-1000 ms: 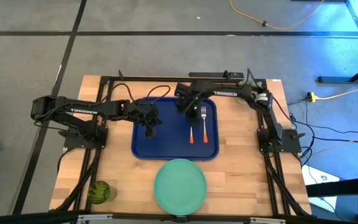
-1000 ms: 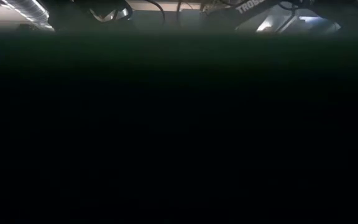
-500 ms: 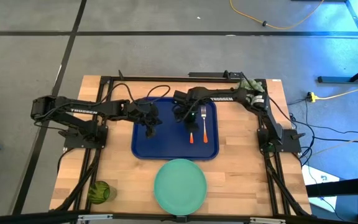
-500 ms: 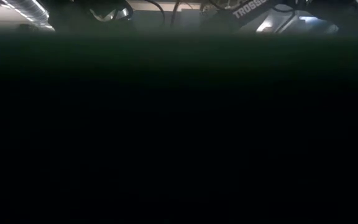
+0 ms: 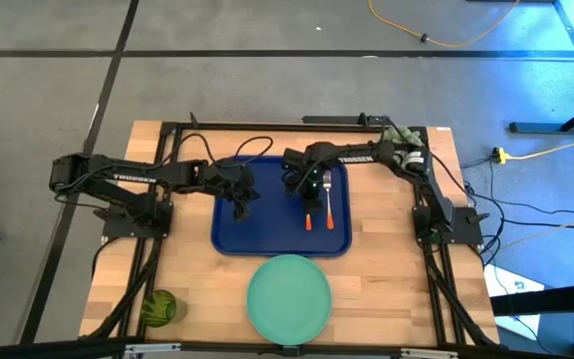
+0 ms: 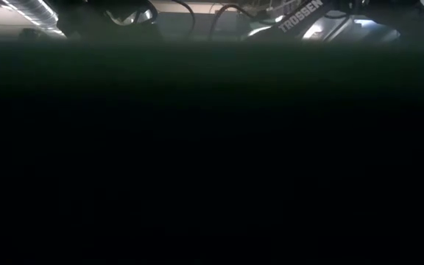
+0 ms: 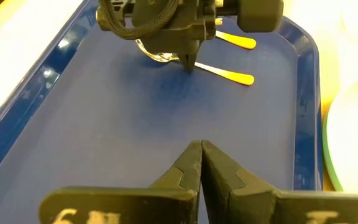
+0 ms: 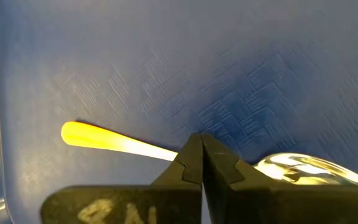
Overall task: Pick and place plate/cup/fork/spoon on tray
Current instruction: Adjust the orange spoon on the blue serving tray
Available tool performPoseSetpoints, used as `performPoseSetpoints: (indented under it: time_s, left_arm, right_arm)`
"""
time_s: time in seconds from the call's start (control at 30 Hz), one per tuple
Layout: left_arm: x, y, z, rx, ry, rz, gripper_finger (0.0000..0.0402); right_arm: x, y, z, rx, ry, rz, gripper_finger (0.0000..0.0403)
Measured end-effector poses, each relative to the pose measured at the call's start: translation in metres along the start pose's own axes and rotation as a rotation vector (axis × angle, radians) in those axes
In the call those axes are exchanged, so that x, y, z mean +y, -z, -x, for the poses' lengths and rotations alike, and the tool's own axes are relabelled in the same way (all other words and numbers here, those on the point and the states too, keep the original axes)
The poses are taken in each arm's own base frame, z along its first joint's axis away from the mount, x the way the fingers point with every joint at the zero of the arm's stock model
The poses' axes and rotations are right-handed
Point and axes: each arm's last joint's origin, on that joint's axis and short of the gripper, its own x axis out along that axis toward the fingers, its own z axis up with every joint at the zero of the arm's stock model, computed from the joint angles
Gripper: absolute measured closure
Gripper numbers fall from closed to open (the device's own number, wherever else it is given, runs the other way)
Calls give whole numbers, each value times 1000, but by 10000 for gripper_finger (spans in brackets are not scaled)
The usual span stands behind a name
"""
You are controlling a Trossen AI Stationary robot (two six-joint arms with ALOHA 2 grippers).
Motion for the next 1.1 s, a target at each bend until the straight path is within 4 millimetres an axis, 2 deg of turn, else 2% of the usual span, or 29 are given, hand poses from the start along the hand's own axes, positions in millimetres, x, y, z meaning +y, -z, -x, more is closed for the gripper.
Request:
performPoseSetpoints:
  time_s: [0.4,0.8,1.1]
  left_arm:
    - [0,0,0,0,0,0,401]
    - [0,0,0,0,0,0,401]
    - [0,0,0,0,0,0,401]
  right_arm:
    - [-11,9,5,27,-8,-48,402]
    - [-11,8,11,49,-7,-48,402]
    - [-20,13,15,53,5,-73,402]
